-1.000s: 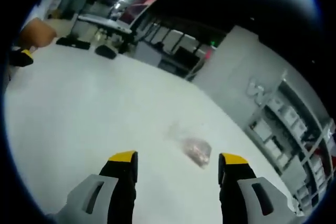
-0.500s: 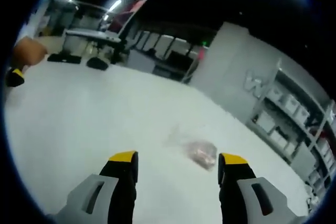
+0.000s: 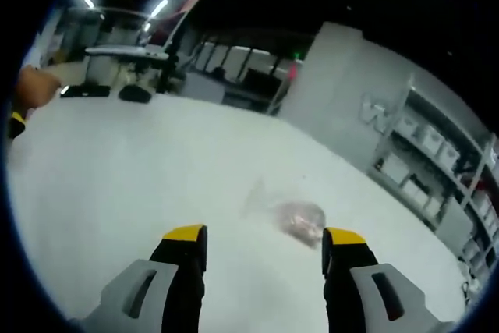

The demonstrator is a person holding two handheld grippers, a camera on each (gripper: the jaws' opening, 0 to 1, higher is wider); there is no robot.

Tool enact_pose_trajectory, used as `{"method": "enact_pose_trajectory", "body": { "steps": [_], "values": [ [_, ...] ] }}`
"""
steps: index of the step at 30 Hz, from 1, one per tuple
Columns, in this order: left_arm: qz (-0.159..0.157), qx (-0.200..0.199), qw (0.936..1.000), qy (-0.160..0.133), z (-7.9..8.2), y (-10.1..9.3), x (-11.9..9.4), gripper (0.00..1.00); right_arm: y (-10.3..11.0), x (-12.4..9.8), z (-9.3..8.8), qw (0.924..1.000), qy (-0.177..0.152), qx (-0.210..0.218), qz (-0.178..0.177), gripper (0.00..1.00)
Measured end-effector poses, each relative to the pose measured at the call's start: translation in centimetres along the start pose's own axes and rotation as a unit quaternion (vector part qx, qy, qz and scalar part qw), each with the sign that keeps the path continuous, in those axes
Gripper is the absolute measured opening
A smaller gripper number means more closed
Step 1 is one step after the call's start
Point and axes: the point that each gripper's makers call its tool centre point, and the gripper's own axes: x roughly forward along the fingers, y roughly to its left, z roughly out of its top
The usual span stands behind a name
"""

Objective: Open the resealable bag by pulling the two sides of the seal apart until the entire bag opening is separated and visibly accessible.

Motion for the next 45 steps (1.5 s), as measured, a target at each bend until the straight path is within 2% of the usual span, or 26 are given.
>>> {"method": "enact_pose_trajectory", "body": {
  "steps": [17, 24, 28, 32, 45],
  "values": [
    [0.004, 0.002, 1.0000, 0.003, -0.1, 0.2, 0.0, 0.87, 0.8, 1.2, 0.2, 0.9987, 0.012, -0.049, 0.011, 0.59],
    [0.000, 0.000, 1.0000, 0.006, -0.1, 0.1, 0.0, 0.86, 0.6, 2.1, 0.8, 0.9952, 0.017, -0.097, 0.004, 0.57],
    [0.001, 0.003, 1.0000, 0.009, -0.2, 0.1, 0.1, 0.86, 0.7, 2.2, 0.9, 0.9947, 0.016, -0.101, 0.007, 0.57],
    [0.000, 0.004, 1.0000, 0.009, -0.2, 0.1, 0.1, 0.86, 0.3, 3.2, 0.8, 0.9947, 0.018, -0.101, 0.009, 0.57],
    [0.003, 0.003, 0.9999, 0.012, -0.4, 0.3, 0.0, 0.86, 1.0, 2.4, 0.6, 0.9930, 0.027, -0.115, 0.005, 0.55]
  ]
}}
